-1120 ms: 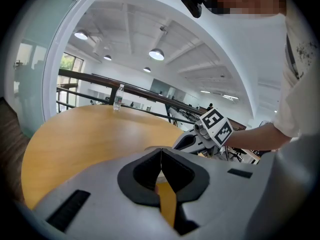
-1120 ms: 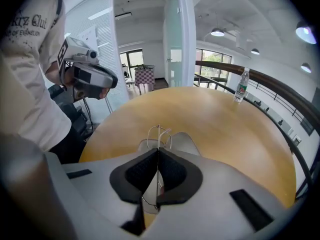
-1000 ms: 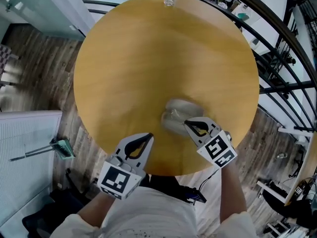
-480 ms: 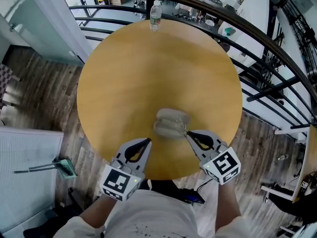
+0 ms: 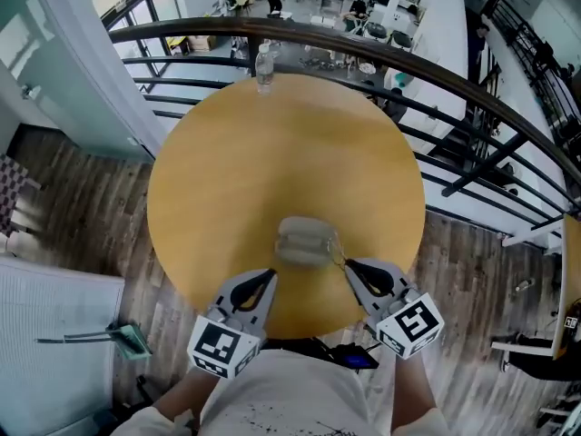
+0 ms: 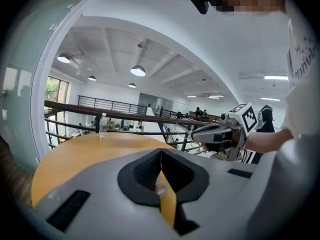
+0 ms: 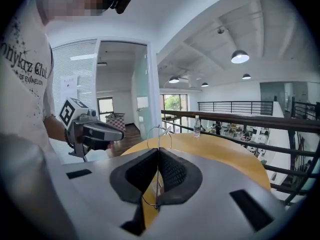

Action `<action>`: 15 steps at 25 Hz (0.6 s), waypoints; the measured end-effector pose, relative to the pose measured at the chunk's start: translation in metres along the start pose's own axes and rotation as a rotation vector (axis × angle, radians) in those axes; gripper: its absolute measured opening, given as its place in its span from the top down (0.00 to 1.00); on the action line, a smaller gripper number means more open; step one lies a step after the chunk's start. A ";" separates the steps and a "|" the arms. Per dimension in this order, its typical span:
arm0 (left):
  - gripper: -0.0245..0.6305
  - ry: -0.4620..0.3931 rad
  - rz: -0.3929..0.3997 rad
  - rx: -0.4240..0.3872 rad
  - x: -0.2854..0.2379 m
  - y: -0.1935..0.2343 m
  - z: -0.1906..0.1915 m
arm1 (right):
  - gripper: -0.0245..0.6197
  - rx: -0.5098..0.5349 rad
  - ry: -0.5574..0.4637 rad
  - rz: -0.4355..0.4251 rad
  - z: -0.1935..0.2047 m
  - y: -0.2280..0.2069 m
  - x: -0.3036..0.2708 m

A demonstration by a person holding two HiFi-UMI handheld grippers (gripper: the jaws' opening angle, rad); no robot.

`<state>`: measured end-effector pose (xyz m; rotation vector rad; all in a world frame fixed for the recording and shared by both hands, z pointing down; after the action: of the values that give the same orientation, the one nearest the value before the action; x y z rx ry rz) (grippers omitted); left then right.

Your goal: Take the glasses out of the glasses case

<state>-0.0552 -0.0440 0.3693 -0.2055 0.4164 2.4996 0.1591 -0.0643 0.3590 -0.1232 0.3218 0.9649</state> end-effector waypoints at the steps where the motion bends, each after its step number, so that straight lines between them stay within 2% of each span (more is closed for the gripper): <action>1: 0.93 -0.001 0.004 -0.004 0.001 -0.004 -0.002 | 0.92 -0.017 -0.013 0.009 -0.002 0.001 0.005; 8: 0.93 -0.015 0.023 -0.024 0.002 -0.016 -0.009 | 0.92 -0.149 -0.094 0.044 -0.004 0.010 0.025; 15: 0.93 -0.031 0.015 -0.027 0.003 -0.017 -0.013 | 0.92 -0.142 -0.107 0.038 -0.009 0.014 0.027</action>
<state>-0.0471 -0.0337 0.3519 -0.1747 0.3725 2.5208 0.1597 -0.0372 0.3422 -0.1949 0.1574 1.0279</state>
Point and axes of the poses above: the fingertips, and each gripper's own axes: x backward along the fingers, y to its left, z out of its underside, the point moved 7 cm from there along x, backward along the fingers, and after that the axes turned 14 degrees about z, right-handed, at the moved point
